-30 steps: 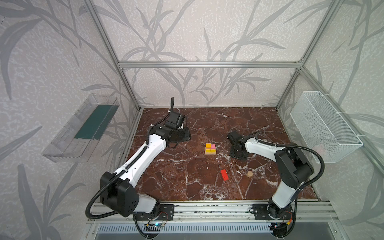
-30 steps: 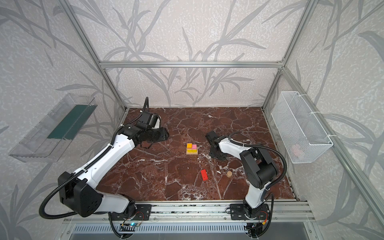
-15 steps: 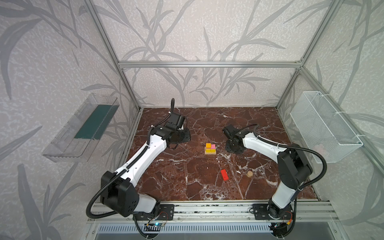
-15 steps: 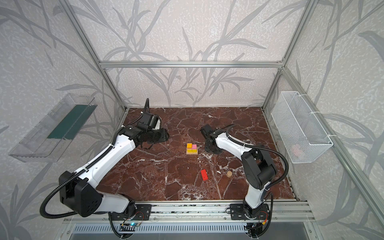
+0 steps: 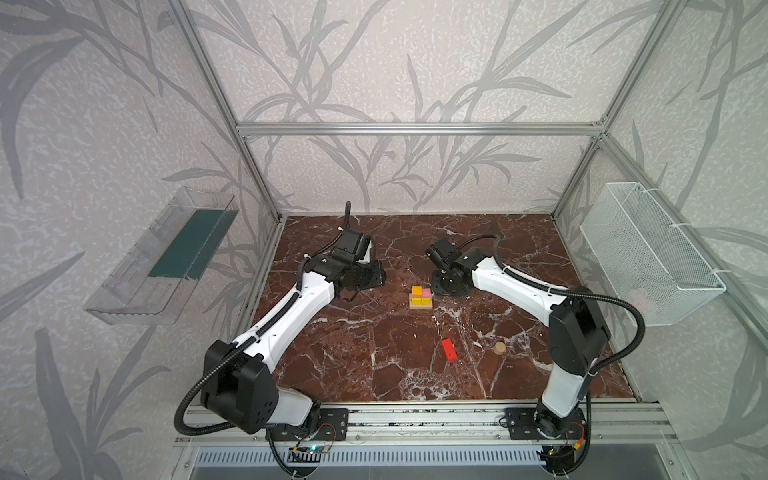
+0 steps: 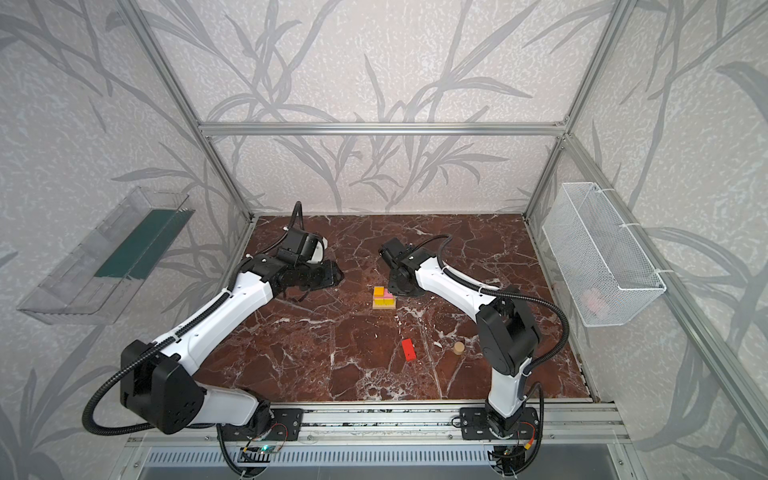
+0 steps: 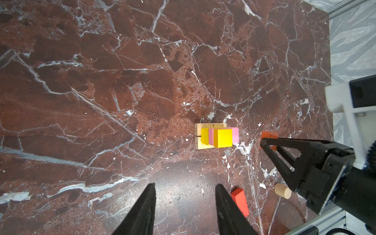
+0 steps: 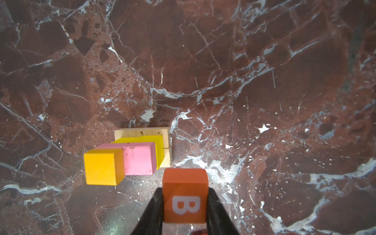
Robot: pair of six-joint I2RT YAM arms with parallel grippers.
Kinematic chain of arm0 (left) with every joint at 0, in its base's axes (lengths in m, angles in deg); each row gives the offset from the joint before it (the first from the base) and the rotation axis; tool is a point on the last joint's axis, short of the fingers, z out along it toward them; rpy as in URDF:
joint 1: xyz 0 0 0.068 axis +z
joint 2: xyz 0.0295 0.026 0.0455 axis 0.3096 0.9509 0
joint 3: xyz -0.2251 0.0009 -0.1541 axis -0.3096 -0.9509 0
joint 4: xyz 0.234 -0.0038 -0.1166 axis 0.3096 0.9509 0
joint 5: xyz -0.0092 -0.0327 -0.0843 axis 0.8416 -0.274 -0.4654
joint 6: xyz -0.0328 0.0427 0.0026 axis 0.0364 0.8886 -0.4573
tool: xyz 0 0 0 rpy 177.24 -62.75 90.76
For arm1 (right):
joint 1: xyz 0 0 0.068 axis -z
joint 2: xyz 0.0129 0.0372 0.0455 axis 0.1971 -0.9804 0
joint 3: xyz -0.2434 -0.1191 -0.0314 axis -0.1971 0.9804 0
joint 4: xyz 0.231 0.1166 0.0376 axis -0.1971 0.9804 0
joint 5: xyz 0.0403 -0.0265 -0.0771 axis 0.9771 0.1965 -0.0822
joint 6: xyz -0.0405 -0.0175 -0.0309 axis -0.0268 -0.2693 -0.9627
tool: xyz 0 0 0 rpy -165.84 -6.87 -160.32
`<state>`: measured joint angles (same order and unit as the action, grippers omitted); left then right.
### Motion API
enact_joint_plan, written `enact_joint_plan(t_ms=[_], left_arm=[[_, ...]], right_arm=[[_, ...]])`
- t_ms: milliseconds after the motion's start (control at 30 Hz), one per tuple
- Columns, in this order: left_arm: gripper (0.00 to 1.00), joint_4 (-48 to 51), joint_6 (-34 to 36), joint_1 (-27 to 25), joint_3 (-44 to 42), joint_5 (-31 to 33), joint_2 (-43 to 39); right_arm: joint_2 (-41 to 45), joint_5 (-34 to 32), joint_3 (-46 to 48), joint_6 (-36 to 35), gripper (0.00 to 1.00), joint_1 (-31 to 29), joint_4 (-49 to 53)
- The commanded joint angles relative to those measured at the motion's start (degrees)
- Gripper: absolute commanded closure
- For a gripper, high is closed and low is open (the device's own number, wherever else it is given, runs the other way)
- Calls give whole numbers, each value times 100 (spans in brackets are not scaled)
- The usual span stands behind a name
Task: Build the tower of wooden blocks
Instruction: 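Lift the B cube with the right gripper and carry it over the tower, then lower the orange B cube onto the pink bar beside the yellow cube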
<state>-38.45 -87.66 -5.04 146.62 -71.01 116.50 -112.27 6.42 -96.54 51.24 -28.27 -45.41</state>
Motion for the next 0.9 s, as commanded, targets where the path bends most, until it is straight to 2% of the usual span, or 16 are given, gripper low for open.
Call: enact_joint_plan(t_ms=[0,867], left_arm=[[54,-51,-20,41,-126,-65,-115],[55,-74,22,42,-219,-238,22]], right_arm=[[-171,96,-193,-73,72,-78,118],[-783,207,-784,-77,72,-229,56]])
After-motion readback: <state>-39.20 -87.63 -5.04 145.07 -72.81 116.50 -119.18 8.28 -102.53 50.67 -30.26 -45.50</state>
